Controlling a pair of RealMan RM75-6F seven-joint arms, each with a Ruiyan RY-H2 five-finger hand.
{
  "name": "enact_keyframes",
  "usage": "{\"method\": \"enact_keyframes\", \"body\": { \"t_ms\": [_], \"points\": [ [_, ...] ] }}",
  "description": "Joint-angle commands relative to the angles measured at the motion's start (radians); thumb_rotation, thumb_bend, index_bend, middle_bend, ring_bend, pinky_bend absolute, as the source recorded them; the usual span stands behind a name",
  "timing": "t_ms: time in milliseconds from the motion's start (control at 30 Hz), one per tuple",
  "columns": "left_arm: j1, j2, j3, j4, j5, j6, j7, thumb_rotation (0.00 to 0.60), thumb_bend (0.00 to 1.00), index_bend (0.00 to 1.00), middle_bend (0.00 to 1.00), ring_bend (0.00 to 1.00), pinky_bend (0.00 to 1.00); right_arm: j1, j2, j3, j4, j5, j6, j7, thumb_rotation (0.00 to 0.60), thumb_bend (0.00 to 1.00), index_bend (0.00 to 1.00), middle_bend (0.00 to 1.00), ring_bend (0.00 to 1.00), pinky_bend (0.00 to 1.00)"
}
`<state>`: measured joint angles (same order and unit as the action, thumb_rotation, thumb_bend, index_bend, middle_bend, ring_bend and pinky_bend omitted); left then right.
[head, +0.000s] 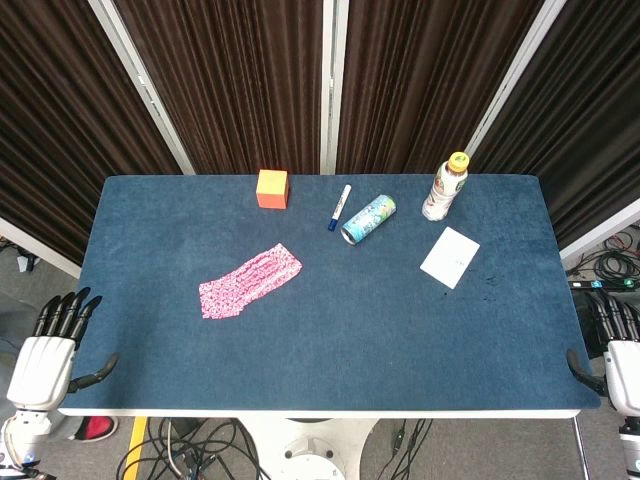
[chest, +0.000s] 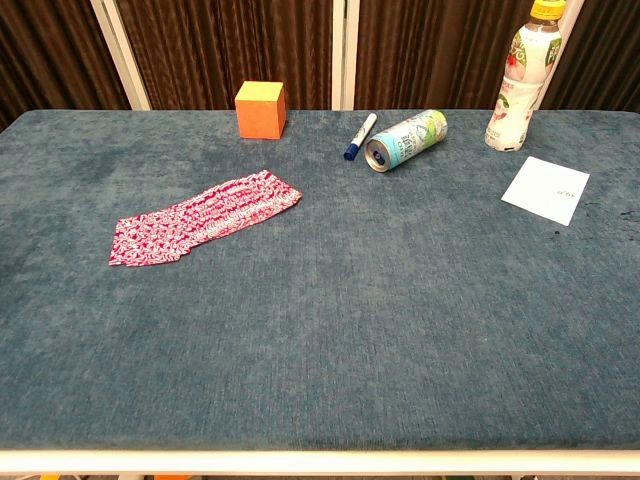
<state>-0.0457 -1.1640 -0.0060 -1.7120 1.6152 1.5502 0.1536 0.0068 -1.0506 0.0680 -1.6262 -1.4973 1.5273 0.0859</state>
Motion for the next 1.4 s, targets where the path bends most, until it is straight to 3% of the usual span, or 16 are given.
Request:
{"method": "enact_keyframes", "body": {
  "t_ms": [33,300,400,433,500,533,567,600,667,767,1167,1400],
  "points": [
    [-0.002,-0.002,0.002,-0.002,0.000,-0.005,0.004,0.422,0.27,0.09,0.00,0.00,0.04,0.001,0.004,-0.003,-0.006,0.002,-0.007,-0.004,0.600,0.27,0.00,0.00,0.00,0.00],
    [-0.007,-0.006,0.002,0.001,-0.003,-0.011,-0.002,0.441,0.27,0.09,0.00,0.00,0.04,0.004,0.000,0.003,-0.007,0.009,-0.007,0.002,0.600,0.27,0.00,0.00,0.00,0.00],
    [-0.011,-0.013,0.002,0.008,-0.004,-0.017,0.003,0.557,0.28,0.09,0.00,0.00,0.05,0.006,-0.002,0.004,-0.006,0.006,-0.005,0.001,0.600,0.27,0.00,0.00,0.00,0.00],
    [-0.011,-0.015,0.000,0.010,-0.004,-0.015,0.011,0.597,0.29,0.09,0.03,0.03,0.11,0.006,-0.002,0.004,-0.006,0.005,-0.005,0.000,0.600,0.27,0.00,0.00,0.00,0.00],
    [-0.012,-0.029,-0.006,0.021,0.001,-0.005,0.043,0.600,0.30,0.09,0.20,0.22,0.36,0.006,-0.001,0.005,-0.004,0.003,-0.002,-0.002,0.600,0.27,0.00,0.00,0.00,0.00],
    [-0.015,-0.031,-0.003,0.017,-0.007,-0.020,0.055,0.600,0.32,0.09,0.40,0.46,0.61,0.006,-0.002,0.007,-0.001,0.003,0.002,0.000,0.600,0.27,0.00,0.00,0.00,0.00],
    [-0.018,-0.029,0.003,0.007,-0.019,-0.040,0.060,0.600,0.34,0.09,0.58,0.65,0.78,0.005,-0.003,0.009,0.001,0.005,0.004,0.003,0.600,0.27,0.00,0.00,0.00,0.00],
    [-0.022,-0.024,0.007,-0.005,-0.030,-0.061,0.066,0.600,0.36,0.09,0.71,0.77,0.88,0.005,-0.003,0.009,0.003,0.008,0.003,0.005,0.600,0.27,0.00,0.00,0.00,0.00],
    [-0.037,-0.018,0.008,-0.034,-0.056,-0.103,0.097,0.600,0.40,0.09,0.90,0.91,0.96,0.004,-0.003,0.009,0.005,0.011,0.002,0.008,0.600,0.27,0.00,0.00,0.00,0.00],
    [-0.053,-0.014,0.008,-0.057,-0.090,-0.148,0.125,0.600,0.43,0.10,1.00,1.00,1.00,0.004,-0.004,0.008,0.008,0.011,0.001,0.007,0.600,0.28,0.00,0.00,0.00,0.00],
    [-0.132,-0.057,0.017,-0.094,-0.149,-0.304,0.182,0.600,0.53,0.15,1.00,1.00,1.00,0.013,-0.002,0.012,0.007,0.021,-0.015,0.000,0.600,0.28,0.00,0.00,0.00,0.00],
    [-0.227,-0.124,-0.018,-0.095,-0.241,-0.436,0.283,0.600,0.53,0.14,1.00,1.00,1.00,0.023,0.007,0.021,-0.002,0.035,-0.029,-0.004,0.600,0.28,0.00,0.00,0.00,0.00]
  ]
}}
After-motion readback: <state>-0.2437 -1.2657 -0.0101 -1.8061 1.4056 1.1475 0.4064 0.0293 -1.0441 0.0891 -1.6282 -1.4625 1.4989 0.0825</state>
